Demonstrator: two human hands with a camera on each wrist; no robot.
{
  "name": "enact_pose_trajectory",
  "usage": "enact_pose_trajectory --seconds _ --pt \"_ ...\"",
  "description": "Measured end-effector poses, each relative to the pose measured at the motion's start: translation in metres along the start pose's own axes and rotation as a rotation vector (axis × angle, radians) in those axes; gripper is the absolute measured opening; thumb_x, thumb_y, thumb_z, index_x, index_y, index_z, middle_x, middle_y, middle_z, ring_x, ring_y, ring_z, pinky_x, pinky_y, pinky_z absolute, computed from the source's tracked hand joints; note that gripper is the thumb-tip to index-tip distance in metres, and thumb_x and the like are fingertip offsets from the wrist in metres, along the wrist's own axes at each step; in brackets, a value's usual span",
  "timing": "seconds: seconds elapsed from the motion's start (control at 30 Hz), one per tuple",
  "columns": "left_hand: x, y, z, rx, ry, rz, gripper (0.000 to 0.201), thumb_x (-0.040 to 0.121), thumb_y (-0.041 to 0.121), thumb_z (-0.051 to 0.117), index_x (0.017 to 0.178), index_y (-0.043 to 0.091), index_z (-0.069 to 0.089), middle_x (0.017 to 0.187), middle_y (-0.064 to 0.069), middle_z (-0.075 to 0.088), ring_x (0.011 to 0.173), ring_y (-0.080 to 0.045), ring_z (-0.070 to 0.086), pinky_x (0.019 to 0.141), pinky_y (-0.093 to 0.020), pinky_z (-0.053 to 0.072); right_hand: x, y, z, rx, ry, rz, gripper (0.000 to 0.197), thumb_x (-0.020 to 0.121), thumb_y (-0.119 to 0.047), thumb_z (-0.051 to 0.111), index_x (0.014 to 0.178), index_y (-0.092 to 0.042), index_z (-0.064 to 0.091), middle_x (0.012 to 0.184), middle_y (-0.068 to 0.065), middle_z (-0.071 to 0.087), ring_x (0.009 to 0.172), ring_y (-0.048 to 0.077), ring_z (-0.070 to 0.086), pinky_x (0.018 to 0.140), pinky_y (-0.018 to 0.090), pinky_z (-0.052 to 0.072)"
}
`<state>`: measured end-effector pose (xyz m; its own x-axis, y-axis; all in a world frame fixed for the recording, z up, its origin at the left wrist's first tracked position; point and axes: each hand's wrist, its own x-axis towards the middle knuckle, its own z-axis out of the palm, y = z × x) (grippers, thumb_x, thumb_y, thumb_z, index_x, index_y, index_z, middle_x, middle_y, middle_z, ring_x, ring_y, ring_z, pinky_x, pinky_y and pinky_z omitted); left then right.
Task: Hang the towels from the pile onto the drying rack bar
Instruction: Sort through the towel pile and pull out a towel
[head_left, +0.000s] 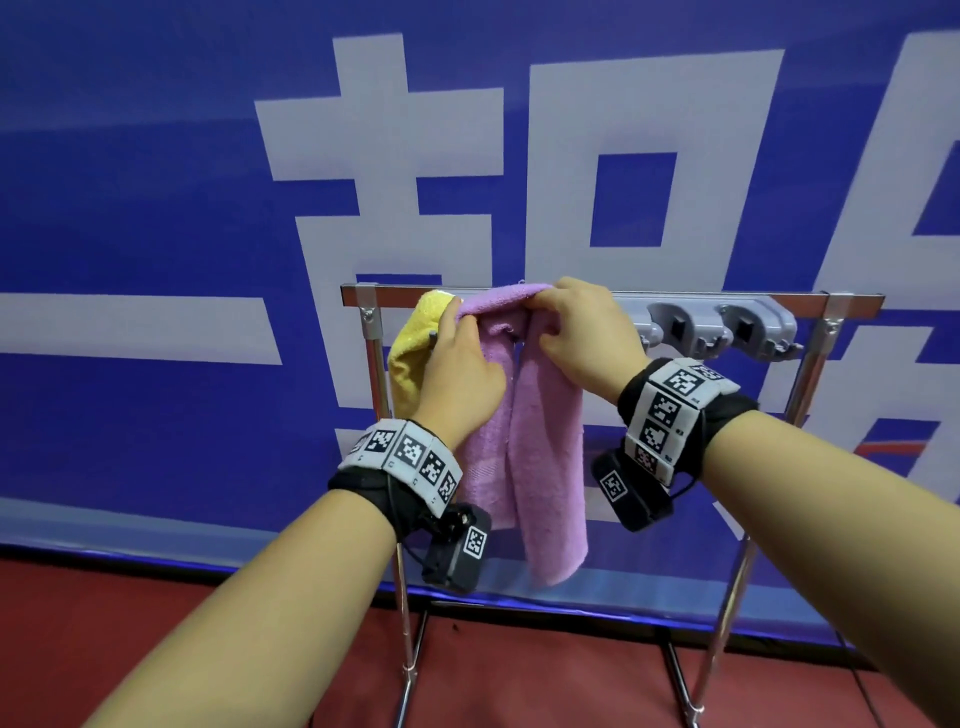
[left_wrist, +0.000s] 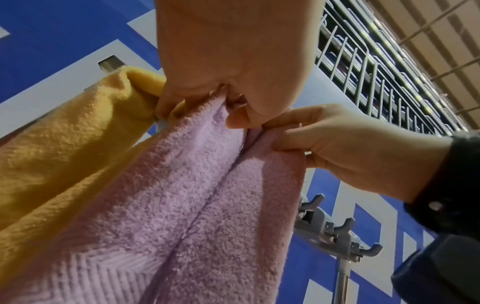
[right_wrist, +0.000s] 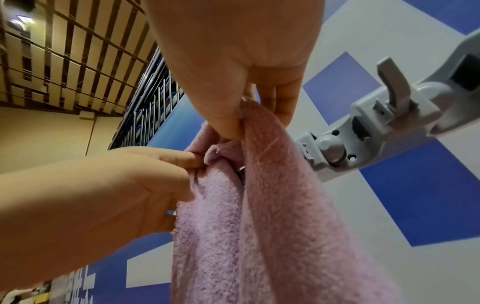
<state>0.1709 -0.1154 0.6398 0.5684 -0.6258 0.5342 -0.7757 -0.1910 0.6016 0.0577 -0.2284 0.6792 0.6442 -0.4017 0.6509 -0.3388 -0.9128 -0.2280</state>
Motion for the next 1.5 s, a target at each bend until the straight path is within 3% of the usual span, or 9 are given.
enact_pose_trajectory --seconds 0.23,0.33,0.53,0.7,0.8,0.93,1.2,1.37,1.5 --pt "0.002 -0.003 0.000 0.209 0.168 0.043 0.032 0.092 0.017 0.054 0.122 0.007 0.053 0.154 -0.005 0.032 0.110 -0.032 0.059 0.093 -0.044 0.051 0.003 -0.005 0.001 -0.157 0.028 -0.059 0.013 0.082 -0.013 0.049 0.086 -0.019 0.060 0.083 -0.001 0.046 0.077 0.032 0.056 0.057 0.040 0.046" --pt "0.002 0.000 -0.001 0.358 0.209 0.036 0.034 0.093 0.025 0.059 0.123 0.010 0.052 0.148 -0.003 0.038 0.106 -0.030 0.062 0.085 -0.043 0.053 0.006 -0.009 -0.001 -0.165 0.045 -0.077 0.018 0.084 -0.014 0.048 0.095 -0.019 0.061 0.088 0.001 0.049 0.078 0.032 0.056 0.056 0.038 0.044" --pt "0.011 0.005 -0.003 0.560 0.198 0.077 0.031 0.084 0.006 0.060 0.114 0.011 0.052 0.128 -0.007 0.047 0.090 -0.032 0.063 0.065 -0.044 0.054 0.017 -0.009 -0.006 -0.275 0.041 -0.037 0.022 0.089 -0.010 0.048 0.108 -0.016 0.057 0.097 0.005 0.049 0.075 0.036 0.056 0.055 0.037 0.036" --pt "0.016 0.016 0.001 0.629 0.117 0.072 0.034 0.087 0.009 0.060 0.119 0.010 0.049 0.125 -0.011 0.045 0.083 -0.035 0.064 0.054 -0.040 0.042 0.014 -0.009 -0.002 -0.382 -0.003 0.008 0.028 0.085 -0.004 0.052 0.112 -0.010 0.050 0.109 0.009 0.045 0.060 0.031 0.044 0.051 0.037 0.034" --pt "0.010 0.019 0.010 0.563 0.051 0.039 0.037 0.091 0.011 0.057 0.126 0.009 0.047 0.126 -0.012 0.045 0.089 -0.036 0.063 0.059 -0.039 0.036 0.009 -0.010 0.005 -0.434 -0.058 -0.025 0.027 0.085 -0.006 0.052 0.112 -0.010 0.054 0.111 0.009 0.049 0.068 0.031 0.049 0.053 0.036 0.030" --pt "0.001 0.013 0.014 0.561 0.005 0.030 0.029 0.092 0.013 0.052 0.122 0.012 0.052 0.131 -0.010 0.045 0.097 -0.037 0.061 0.063 -0.038 0.036 0.007 -0.002 0.009 -0.541 -0.098 -0.106 0.020 0.083 -0.012 0.053 0.097 -0.013 0.067 0.100 0.006 0.062 0.096 0.033 0.055 0.069 0.036 0.026" --pt "0.003 0.010 0.009 0.721 -0.009 0.095 0.031 0.085 0.021 0.055 0.115 0.017 0.065 0.128 -0.005 0.046 0.108 -0.031 0.046 0.070 -0.037 0.036 0.007 0.005 0.025 -0.589 0.014 -0.190 0.010 0.062 -0.011 0.071 0.069 -0.018 0.073 0.069 0.002 0.057 0.075 0.030 0.051 0.066 0.036 0.031" --pt "0.010 0.008 0.001 0.844 0.066 0.243 0.026 0.081 0.025 0.054 0.101 0.023 0.071 0.138 0.000 0.046 0.116 -0.029 0.040 0.089 -0.042 0.033 0.002 0.007 0.034 -0.575 0.021 -0.295 0.029 0.070 -0.011 0.068 0.087 -0.032 0.078 0.074 0.000 0.050 0.079 0.028 0.050 0.067 0.035 0.025" --pt "0.019 0.006 0.001 0.864 0.046 0.220 0.024 0.077 0.027 0.056 0.097 0.023 0.070 0.134 0.003 0.047 0.122 -0.029 0.037 0.089 -0.046 0.031 0.000 0.001 0.029 -0.603 0.047 -0.210 0.011 0.061 -0.007 0.070 0.067 -0.016 0.069 0.070 0.005 0.051 0.073 0.028 0.050 0.065 0.035 0.028"
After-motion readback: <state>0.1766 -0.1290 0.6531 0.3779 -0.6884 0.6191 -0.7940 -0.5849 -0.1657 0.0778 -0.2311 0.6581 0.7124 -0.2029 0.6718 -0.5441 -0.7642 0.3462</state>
